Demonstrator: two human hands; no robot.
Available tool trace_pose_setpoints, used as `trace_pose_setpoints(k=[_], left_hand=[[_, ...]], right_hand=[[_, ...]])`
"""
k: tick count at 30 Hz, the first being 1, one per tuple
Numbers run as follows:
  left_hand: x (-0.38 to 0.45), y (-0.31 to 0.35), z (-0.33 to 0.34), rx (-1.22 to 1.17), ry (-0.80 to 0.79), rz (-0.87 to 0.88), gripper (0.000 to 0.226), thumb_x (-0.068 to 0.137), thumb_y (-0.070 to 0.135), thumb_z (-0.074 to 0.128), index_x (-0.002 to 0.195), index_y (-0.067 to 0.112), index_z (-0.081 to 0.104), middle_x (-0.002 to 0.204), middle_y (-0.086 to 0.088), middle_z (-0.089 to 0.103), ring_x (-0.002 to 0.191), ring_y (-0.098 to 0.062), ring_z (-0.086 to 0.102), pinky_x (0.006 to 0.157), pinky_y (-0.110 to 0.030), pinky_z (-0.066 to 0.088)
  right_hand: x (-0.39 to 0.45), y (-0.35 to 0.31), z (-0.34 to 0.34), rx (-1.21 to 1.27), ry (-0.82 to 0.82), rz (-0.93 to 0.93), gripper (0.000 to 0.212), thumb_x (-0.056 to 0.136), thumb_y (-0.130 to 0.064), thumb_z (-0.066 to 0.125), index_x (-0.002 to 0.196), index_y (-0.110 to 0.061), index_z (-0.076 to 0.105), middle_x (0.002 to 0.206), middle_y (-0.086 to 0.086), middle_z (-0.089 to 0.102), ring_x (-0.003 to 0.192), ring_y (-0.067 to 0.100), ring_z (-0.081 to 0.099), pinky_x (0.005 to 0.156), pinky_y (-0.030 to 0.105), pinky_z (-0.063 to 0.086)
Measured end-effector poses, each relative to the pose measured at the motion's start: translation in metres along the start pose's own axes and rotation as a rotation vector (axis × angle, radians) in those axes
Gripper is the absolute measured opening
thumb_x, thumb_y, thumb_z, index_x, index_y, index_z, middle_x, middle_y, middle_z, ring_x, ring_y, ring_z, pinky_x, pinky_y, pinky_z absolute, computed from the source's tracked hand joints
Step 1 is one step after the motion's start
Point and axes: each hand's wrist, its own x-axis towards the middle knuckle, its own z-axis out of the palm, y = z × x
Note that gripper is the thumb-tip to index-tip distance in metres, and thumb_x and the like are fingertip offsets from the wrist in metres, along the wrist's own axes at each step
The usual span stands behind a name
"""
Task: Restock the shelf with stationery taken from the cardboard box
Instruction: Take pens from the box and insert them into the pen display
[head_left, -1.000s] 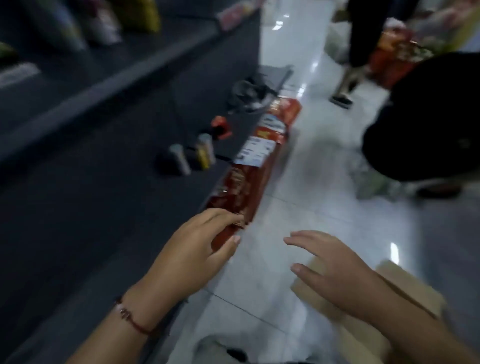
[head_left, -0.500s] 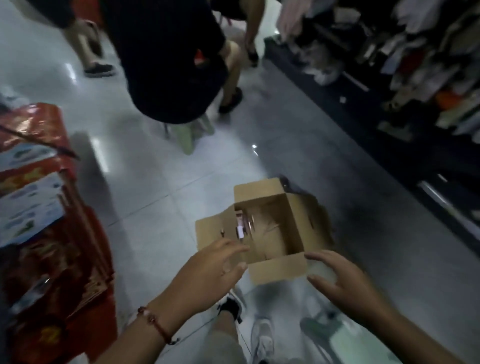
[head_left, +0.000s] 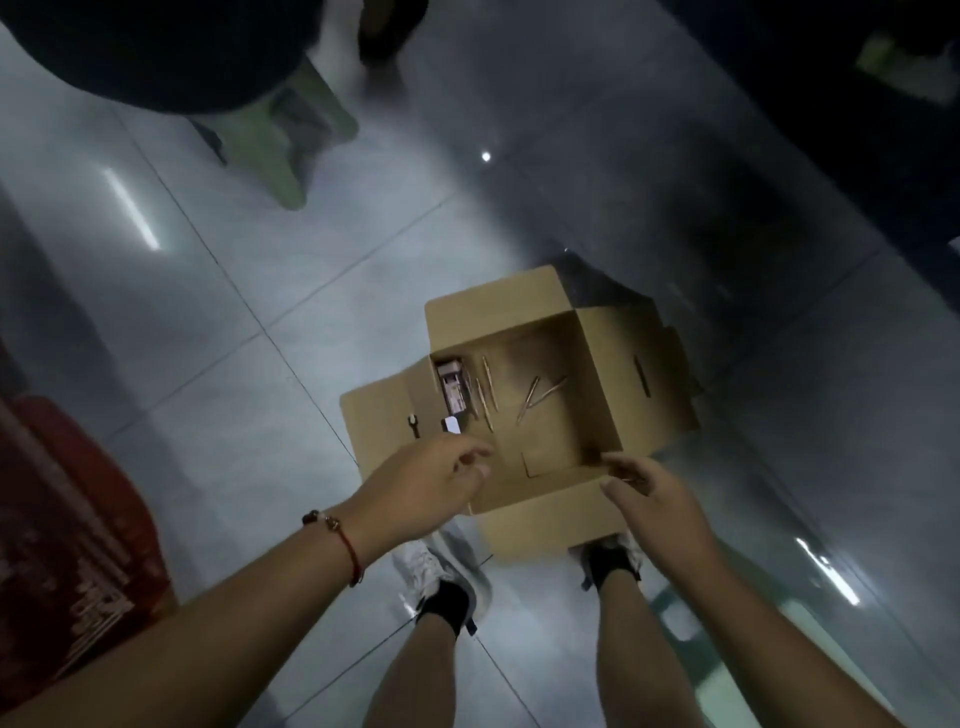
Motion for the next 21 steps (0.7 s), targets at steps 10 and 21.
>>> trace_pose_setpoints(k=[10,21], left_hand=[[0.293,-0.130,0.193,-0.283,0.094,-0.269,0.027,0.097,0.030,0.054,0.122,0.024,0.061,0.118,-0.003,0.064,0.096,-0.013,0.061,0.080,-0.021,0.047],[0.440,-0.218,0.292,0.013,0.590,-0.450,0.037,0.094,0.036,0.056,0.129,0.026,0.047,0.135,-0.006,0.039,0.109,-0.020,0.049,0.077,-0.029,0.049]], right_hand=[[0.344,0.156,0.118,-0.040,-0.052,0.171,0.015,0.094,-0.027,0.056,0.099,-0.018,0.068,0.109,0.009,0.068,0.098,0.024,0.059,0.089,0.037,0.048],[0.497,0.226,0.231,0.035,0.170,0.372,0.054,0.092,-0.039,0.062,0.131,-0.003,0.054,0.133,0.015,0.059,0.124,0.034,0.054,0.101,0.036,0.044]])
